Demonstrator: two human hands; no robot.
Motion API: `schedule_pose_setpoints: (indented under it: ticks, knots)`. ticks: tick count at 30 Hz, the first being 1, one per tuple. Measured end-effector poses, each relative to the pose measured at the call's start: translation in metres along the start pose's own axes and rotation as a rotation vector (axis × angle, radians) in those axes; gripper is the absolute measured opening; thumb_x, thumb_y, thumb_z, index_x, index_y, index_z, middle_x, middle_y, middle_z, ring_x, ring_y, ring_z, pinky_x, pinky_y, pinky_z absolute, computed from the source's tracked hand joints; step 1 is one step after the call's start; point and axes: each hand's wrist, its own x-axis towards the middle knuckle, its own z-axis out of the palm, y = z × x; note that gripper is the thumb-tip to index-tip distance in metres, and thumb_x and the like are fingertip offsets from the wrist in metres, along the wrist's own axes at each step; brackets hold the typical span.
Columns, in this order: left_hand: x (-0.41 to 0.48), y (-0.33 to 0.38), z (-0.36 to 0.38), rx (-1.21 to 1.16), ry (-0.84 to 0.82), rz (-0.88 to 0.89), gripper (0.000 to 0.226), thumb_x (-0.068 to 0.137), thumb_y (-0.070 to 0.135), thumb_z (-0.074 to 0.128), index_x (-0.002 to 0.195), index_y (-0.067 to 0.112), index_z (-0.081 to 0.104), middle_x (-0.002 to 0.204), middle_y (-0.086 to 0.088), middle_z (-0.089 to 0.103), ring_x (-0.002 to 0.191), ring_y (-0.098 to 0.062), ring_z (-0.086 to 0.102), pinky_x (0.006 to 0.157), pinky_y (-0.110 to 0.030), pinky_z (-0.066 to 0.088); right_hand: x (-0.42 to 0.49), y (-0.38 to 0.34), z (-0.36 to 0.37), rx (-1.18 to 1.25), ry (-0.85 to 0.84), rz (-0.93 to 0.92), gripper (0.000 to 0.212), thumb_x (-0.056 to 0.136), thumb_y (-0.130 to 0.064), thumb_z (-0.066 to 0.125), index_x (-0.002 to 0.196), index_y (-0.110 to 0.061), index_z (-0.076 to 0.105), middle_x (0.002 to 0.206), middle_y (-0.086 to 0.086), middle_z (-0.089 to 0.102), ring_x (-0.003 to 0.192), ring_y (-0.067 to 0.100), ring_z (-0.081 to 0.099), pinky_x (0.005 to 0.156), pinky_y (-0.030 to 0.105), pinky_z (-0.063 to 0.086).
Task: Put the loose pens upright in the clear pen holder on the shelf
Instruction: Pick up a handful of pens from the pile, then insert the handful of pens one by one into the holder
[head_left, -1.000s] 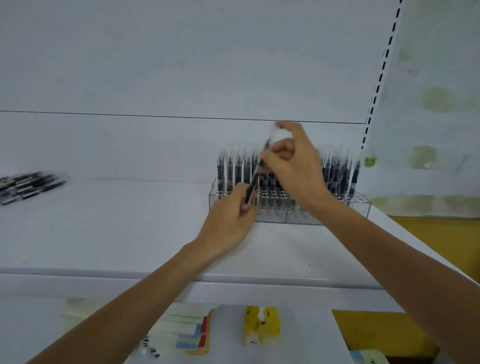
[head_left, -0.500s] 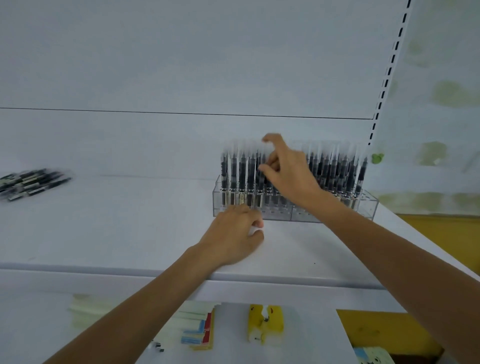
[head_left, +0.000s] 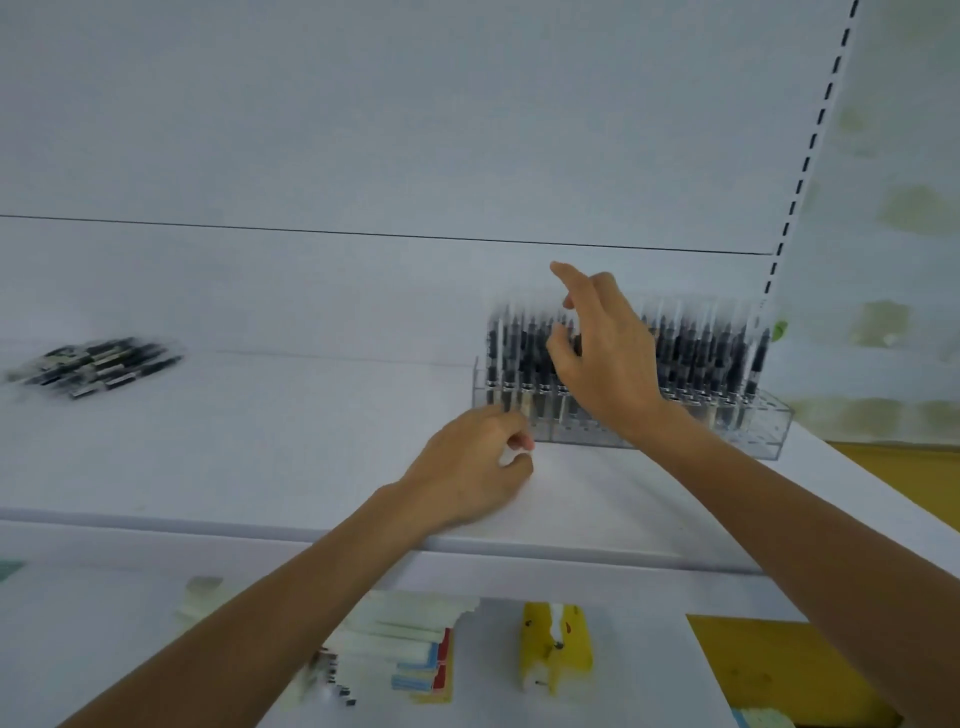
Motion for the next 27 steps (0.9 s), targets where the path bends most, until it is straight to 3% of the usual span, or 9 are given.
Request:
schedule_pose_setpoints:
  ticks: [2, 4, 7, 12, 17, 21, 27]
  knots:
    - [-0.016, -0.026, -0.027, 0.03, 0.015, -0.042, 0.017, 0.09, 0.023, 0.053, 0.104, 0.017, 0.061, 0.104, 0.003, 0.058, 0.088, -0.01, 0.051, 0.077, -0.02, 0.037, 0.013, -0.029, 0.012, 0.061, 0.003, -0.041, 0.048, 0.081, -0.006, 0.055, 0.128, -0.004, 0.052, 0.104, 0.016, 0.058, 0.067, 0.016, 0.046, 0.045, 0.019, 0.032]
    - [-0.035, -0.057, -0.061, 0.054, 0.058, -0.121, 0.015, 0.089, 0.021, 0.055, 0.102, 0.017, 0.061, 0.102, 0.003, 0.06, 0.088, -0.011, 0.055, 0.072, -0.017, 0.037, 0.023, -0.067, 0.029, 0.158, -0.027, -0.056, 0.049, 0.082, -0.007, 0.054, 0.13, -0.005, 0.049, 0.11, 0.015, 0.057, 0.083, 0.023, 0.056, 0.053, 0.028, 0.045]
    - [-0.073, -0.104, -0.115, 0.06, 0.136, -0.247, 0.011, 0.087, 0.015, 0.056, 0.097, 0.019, 0.061, 0.098, 0.004, 0.06, 0.084, -0.008, 0.056, 0.065, -0.006, 0.036, 0.035, -0.136, 0.066, 0.309, -0.066, -0.087, 0.053, 0.083, -0.007, 0.055, 0.135, -0.007, 0.045, 0.115, 0.011, 0.056, 0.096, 0.026, 0.058, 0.067, 0.033, 0.05]
    - [-0.144, -0.171, -0.199, 0.076, 0.274, -0.397, 0.015, 0.085, 0.006, 0.056, 0.093, 0.017, 0.062, 0.093, 0.006, 0.061, 0.077, 0.003, 0.054, 0.064, -0.002, 0.037, 0.055, -0.252, 0.125, 0.403, -0.189, -0.149, 0.048, 0.086, -0.01, 0.054, 0.134, -0.012, 0.047, 0.115, 0.008, 0.057, 0.094, 0.025, 0.058, 0.071, 0.036, 0.052]
    - [-0.213, -0.234, -0.254, 0.084, 0.337, -0.476, 0.018, 0.085, 0.004, 0.056, 0.088, 0.022, 0.059, 0.094, 0.003, 0.063, 0.08, 0.004, 0.056, 0.064, -0.001, 0.037, 0.058, -0.345, 0.19, 0.501, -0.369, -0.028, 0.048, 0.09, -0.016, 0.052, 0.136, -0.018, 0.042, 0.12, 0.004, 0.053, 0.102, 0.021, 0.055, 0.082, 0.036, 0.047]
    - [-0.25, -0.274, -0.278, 0.087, 0.294, -0.511, 0.017, 0.086, 0.004, 0.056, 0.089, 0.02, 0.059, 0.094, 0.004, 0.062, 0.081, 0.003, 0.055, 0.065, -0.002, 0.038, 0.057, -0.386, 0.226, 0.605, -0.535, 0.135, 0.045, 0.088, -0.016, 0.054, 0.132, -0.013, 0.045, 0.118, 0.006, 0.056, 0.104, 0.023, 0.054, 0.09, 0.037, 0.045]
    - [-0.249, -0.322, -0.295, 0.002, 0.286, -0.518, 0.016, 0.087, 0.005, 0.055, 0.089, 0.021, 0.059, 0.089, 0.009, 0.06, 0.081, 0.003, 0.055, 0.066, 0.0, 0.038, 0.077, -0.402, 0.252, 0.598, -0.531, 0.209, 0.033, 0.086, -0.01, 0.055, 0.119, -0.013, 0.053, 0.1, -0.001, 0.057, 0.091, 0.017, 0.056, 0.085, 0.039, 0.049]
